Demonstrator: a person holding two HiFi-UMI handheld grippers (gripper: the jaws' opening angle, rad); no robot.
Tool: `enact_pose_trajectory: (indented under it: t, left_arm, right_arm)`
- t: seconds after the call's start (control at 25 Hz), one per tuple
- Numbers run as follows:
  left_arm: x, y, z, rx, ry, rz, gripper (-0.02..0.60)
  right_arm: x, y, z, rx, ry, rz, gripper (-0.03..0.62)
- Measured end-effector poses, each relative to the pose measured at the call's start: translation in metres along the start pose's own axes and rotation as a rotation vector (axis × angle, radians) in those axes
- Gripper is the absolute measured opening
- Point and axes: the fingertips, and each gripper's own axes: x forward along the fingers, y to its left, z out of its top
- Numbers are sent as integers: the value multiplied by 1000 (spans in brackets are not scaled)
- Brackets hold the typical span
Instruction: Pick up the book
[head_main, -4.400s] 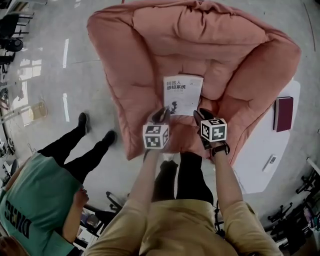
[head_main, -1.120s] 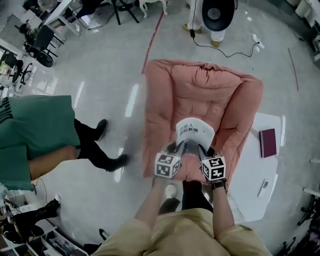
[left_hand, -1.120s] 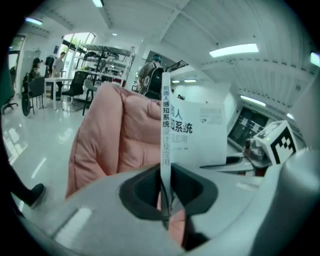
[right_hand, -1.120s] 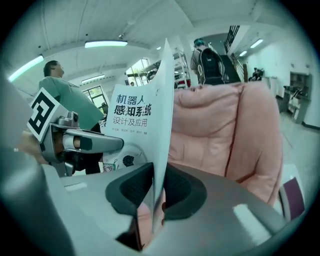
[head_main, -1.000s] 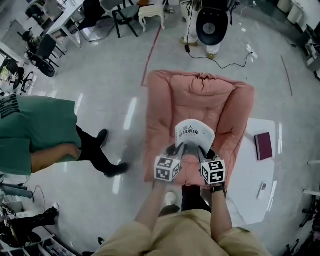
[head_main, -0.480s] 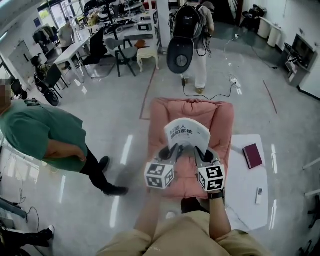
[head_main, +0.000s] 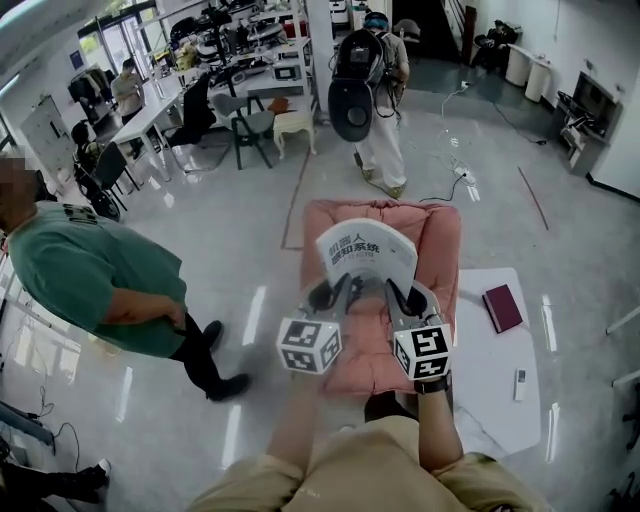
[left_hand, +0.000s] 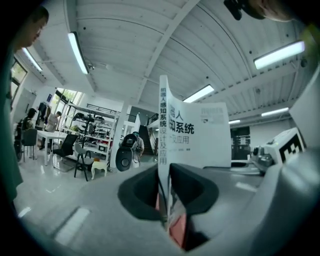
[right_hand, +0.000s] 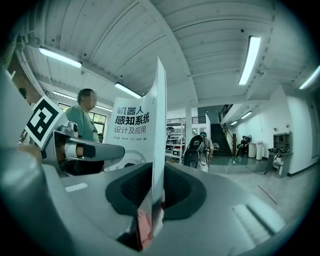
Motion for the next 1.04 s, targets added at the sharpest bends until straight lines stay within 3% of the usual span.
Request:
enact_pose_trajectory:
  t: [0.72,1.04]
  left_arm:
    - [-25,-8,24,46,-80,-4,62]
    - [-17,-2,19,40,-98,2,67]
  right_arm:
    - [-19,18,20,0,-71,-4,60]
    - [-12,13,14,-8,-72,-1,60]
